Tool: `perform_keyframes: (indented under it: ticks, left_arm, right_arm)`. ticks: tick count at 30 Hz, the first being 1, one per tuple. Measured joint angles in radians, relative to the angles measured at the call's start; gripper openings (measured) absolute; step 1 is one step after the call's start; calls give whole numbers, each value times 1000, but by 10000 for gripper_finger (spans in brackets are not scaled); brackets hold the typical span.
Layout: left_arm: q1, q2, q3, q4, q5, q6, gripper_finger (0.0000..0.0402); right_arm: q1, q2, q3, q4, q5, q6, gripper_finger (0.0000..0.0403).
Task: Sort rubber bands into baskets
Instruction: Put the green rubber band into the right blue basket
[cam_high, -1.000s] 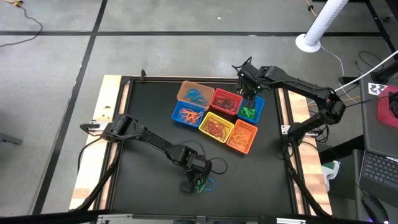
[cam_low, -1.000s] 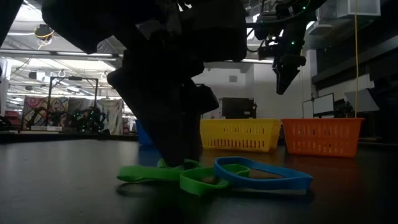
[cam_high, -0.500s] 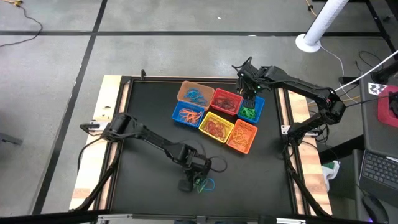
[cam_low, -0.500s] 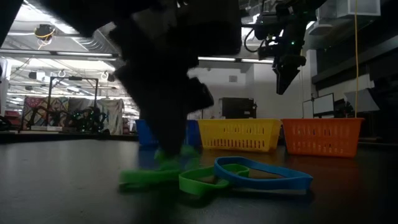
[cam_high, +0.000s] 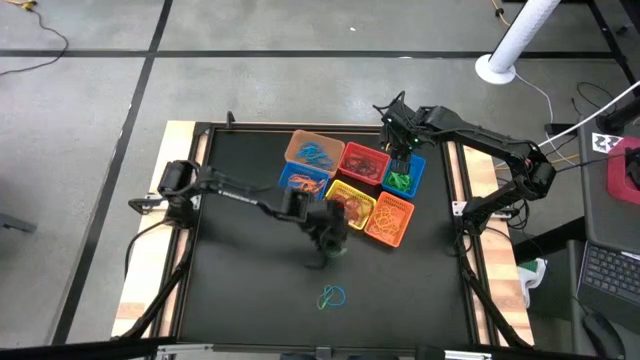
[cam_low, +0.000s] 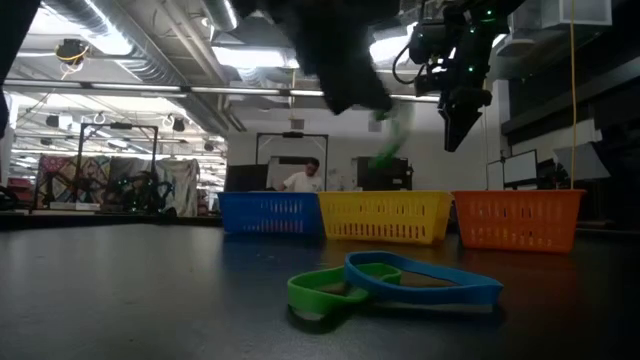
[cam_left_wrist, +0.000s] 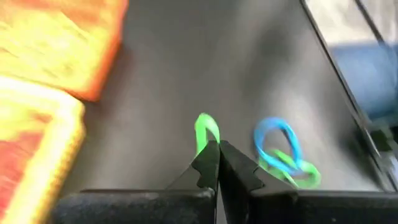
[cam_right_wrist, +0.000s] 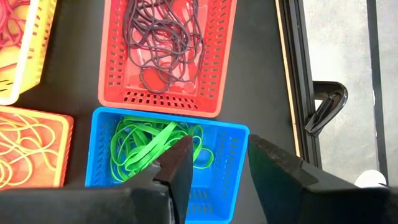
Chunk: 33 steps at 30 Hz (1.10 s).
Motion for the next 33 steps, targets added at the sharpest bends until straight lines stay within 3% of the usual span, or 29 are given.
perform_keyframes:
  ticks: [15, 24, 33]
  left_arm:
    - [264, 18, 6, 577, -53, 177, 1]
    - [323, 199, 10, 913, -60, 188, 1]
    - [340, 430, 223, 990, -78, 182, 1]
  right_arm:
    - [0, 0, 0, -33, -22, 0, 154]
    - [0, 0, 0, -142, 128, 0, 154]
    - [0, 0, 44, -163, 132, 2, 154]
